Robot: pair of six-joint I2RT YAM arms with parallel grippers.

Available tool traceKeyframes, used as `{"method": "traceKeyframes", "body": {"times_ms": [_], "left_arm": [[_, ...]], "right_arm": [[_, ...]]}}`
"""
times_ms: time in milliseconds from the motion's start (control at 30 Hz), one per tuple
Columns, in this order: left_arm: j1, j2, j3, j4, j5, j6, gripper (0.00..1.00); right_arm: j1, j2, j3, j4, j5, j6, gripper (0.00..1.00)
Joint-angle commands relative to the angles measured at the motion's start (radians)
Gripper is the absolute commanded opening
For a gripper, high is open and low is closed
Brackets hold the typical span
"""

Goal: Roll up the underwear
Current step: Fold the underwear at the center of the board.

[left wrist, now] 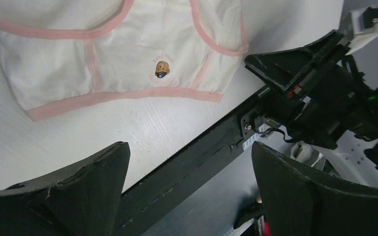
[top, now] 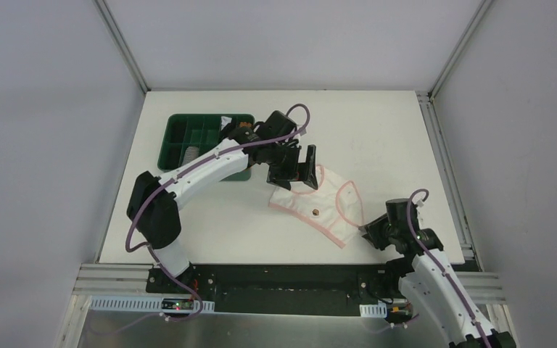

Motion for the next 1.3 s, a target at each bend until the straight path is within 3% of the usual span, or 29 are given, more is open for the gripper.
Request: {"method": "traceKeyframes", "body": {"times_ms": [0,133,367,667,800,933,1100,1267], "left_arm": [[-0.011,0.057,-0.029,-0.011,-0.095,-0.017,0.95],[-0.011,0.125,-0.065,-0.002,-0.099,-0.033,0.85],[-0.007,0.253,-0.039,0.009,-0.176,-0.01,0.83],[-0.007,0.467,0.179,-0.011,-0.181,0.082,0.8],[-0.005,0.554,0.395,-0.133,-0.183,0.148,0.8],[-0.005,0.508,0.498,-0.202,-0.213,0.198,0.84],[-0.005,0.367,0.427,-0.218,-0.23,0.207,0.89],[-0.004,0.296,0.317,-0.216,-0.482,0.166,0.91]], "right_arm": [[0.005,0.117,0.115,-0.034,0.117,-0.078,0.35],[0.005,0.193,0.184,-0.022,0.145,-0.142,0.35],[0.005,0.221,0.213,-0.006,0.131,-0.168,0.34],[0.003,0.165,0.189,-0.044,0.145,-0.151,0.29],[-0.008,0.152,0.198,-0.045,0.146,-0.181,0.31],[-0.042,0.166,0.213,-0.045,0.096,-0.225,0.34],[-0.048,0.215,0.198,-0.004,0.011,-0.248,0.36],[-0.048,0.253,0.192,0.041,-0.033,-0.251,0.37]]}}
